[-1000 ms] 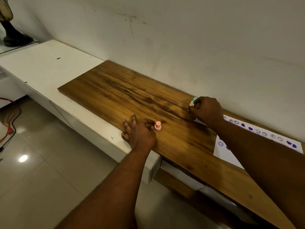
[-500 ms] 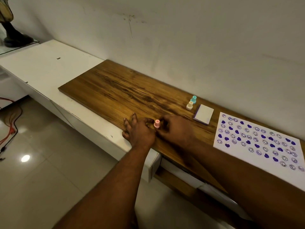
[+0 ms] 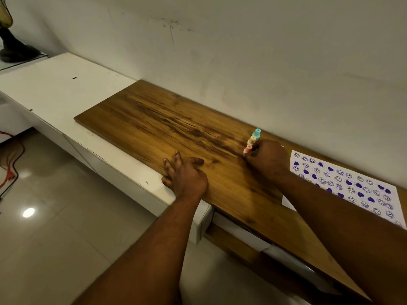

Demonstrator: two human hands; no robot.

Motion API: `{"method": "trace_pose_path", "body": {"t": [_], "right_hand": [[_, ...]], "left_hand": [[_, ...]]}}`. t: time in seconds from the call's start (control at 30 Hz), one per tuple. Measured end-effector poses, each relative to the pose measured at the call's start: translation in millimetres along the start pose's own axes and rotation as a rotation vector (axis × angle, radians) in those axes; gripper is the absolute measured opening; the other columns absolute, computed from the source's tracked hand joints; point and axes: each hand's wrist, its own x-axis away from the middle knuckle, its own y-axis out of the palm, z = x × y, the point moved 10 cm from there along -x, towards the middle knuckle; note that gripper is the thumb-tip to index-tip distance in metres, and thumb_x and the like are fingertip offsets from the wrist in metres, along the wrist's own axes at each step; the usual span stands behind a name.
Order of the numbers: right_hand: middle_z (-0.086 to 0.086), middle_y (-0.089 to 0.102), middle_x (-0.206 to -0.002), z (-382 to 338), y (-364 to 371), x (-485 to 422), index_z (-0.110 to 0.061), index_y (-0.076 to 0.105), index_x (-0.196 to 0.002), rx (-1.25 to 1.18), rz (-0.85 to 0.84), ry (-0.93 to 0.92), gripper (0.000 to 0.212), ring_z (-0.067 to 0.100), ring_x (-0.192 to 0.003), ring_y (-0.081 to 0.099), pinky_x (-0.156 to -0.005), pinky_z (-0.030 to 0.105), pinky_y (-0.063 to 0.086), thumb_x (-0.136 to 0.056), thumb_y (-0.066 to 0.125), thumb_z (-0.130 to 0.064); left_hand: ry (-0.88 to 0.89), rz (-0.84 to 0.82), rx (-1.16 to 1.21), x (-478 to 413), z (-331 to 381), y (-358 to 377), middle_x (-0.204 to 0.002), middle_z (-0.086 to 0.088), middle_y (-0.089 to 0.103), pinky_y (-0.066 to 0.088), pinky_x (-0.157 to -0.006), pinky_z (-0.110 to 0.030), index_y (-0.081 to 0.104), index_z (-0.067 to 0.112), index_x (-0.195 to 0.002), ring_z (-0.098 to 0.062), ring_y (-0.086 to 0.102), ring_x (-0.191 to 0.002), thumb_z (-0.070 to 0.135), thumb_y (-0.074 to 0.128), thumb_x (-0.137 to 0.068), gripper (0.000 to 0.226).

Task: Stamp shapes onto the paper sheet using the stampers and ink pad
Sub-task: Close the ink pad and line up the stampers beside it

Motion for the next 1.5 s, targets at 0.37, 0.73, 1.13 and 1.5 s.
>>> {"method": "trace_pose_path", "body": {"t": [0.37,0.73,1.13,1.5], "right_hand": [[-0.004,0.064,-0.079,4.1,3.2,-2.1,-0.021,0.070,-0.093,0.000,-0.009,0.009,0.039,0.015,-0.074,0.060,-0.061,0.029,0.044,-0.088,0.058,-0.058],[-0.013,0.070,-0.086,60.6,-76.1,72.3,-0.032,0.071,-0.113,-0.141,0.108,0.045,0.045,0.010,-0.079,0.066,-0.072,0.035,0.058,-0.085,0.066,-0.066],[0.005,0.060,-0.140,283.5,-123.9,203.9,-0.027,0.063,-0.132,0.077,0.021,0.322,0.066,0.030,-0.122,0.057,-0.095,0.044,0.051,-0.082,0.064,-0.070],[-0.001,0.044,-0.157,284.1,-113.5,225.3,-0.038,0.048,-0.149,0.132,-0.160,0.220,0.073,0.027,-0.142,0.041,-0.112,0.043,0.039,-0.085,0.056,-0.074]], "left_hand": [[0.007,0.010,-0.006,-0.2,-0.2,2.0,-0.175,0.000,0.011,0.000,-0.124,-0.064,0.067,0.046,-0.123,-0.032,-0.010,-0.160,0.022,0.061,-0.098,0.035],[0.290,0.130,-0.184,22.3,34.5,4.0,-0.174,-0.010,0.014,0.005,-0.124,-0.064,0.054,0.029,-0.141,-0.036,0.000,-0.160,0.026,0.061,-0.096,0.046],[1.061,-0.398,-0.568,180.2,139.3,138.3,-0.168,0.004,0.033,0.021,-0.126,-0.045,0.040,0.031,-0.157,-0.016,0.031,-0.153,0.054,0.029,-0.109,0.054],[0.903,-0.342,-0.661,186.6,151.0,138.8,-0.165,0.002,0.039,0.034,-0.118,-0.041,0.041,0.025,-0.156,-0.018,0.038,-0.150,0.057,0.032,-0.108,0.058]]}}
